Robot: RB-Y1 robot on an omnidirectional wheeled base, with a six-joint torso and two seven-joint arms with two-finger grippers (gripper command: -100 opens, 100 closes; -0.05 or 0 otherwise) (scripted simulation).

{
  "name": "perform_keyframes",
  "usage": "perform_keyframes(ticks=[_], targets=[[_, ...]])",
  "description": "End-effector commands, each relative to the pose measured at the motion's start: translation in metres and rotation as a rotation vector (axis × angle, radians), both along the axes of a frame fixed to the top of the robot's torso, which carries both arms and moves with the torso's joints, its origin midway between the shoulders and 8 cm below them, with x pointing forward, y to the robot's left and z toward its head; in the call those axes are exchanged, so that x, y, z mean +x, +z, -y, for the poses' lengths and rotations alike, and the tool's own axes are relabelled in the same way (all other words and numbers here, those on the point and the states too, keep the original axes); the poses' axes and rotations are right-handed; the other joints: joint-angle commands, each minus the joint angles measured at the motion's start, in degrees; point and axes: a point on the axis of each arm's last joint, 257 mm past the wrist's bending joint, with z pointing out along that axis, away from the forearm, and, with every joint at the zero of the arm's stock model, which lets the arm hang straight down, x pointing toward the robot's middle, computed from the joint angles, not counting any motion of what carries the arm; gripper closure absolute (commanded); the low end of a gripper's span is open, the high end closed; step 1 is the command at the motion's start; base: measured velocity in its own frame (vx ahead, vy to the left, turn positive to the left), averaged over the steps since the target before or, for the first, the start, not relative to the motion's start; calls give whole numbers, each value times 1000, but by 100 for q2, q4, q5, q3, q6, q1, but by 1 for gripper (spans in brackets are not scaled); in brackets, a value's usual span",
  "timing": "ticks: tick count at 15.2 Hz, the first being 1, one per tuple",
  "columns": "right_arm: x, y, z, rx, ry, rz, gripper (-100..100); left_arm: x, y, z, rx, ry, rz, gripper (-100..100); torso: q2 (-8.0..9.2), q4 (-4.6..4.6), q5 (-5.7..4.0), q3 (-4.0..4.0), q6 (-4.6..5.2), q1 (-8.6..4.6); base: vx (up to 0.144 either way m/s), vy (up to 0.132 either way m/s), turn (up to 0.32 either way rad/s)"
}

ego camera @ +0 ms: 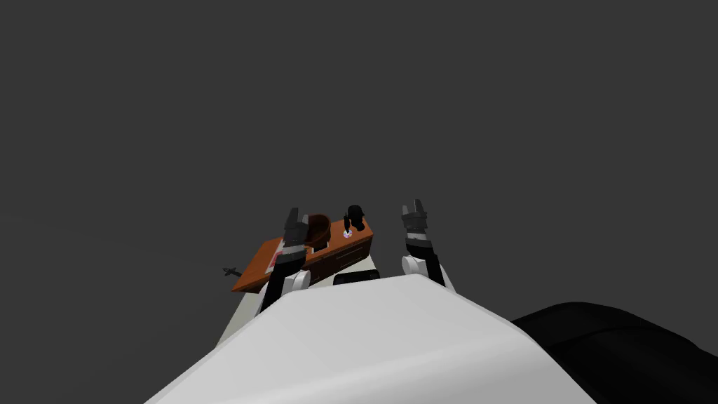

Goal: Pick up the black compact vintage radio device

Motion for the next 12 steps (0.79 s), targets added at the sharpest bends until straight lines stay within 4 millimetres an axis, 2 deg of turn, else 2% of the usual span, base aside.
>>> perform_keyframes(ticks=[1,5,12], targets=[[0,0,0,0,0,0,0,8,-13,5,28,-24,-37,-100,0,0,0,0,0,0,-4,6,-89],[0,1,-1,0,2,3,0,35,-53,17,77,-69,-147,-100,10,-1,-1,4,18,12,-10,44,-182],[0,1,-1,1,4,4,0,61,-107,24,119,-98,-285,-100,30,3,-9,16,24,-17,-20,33,-141]])
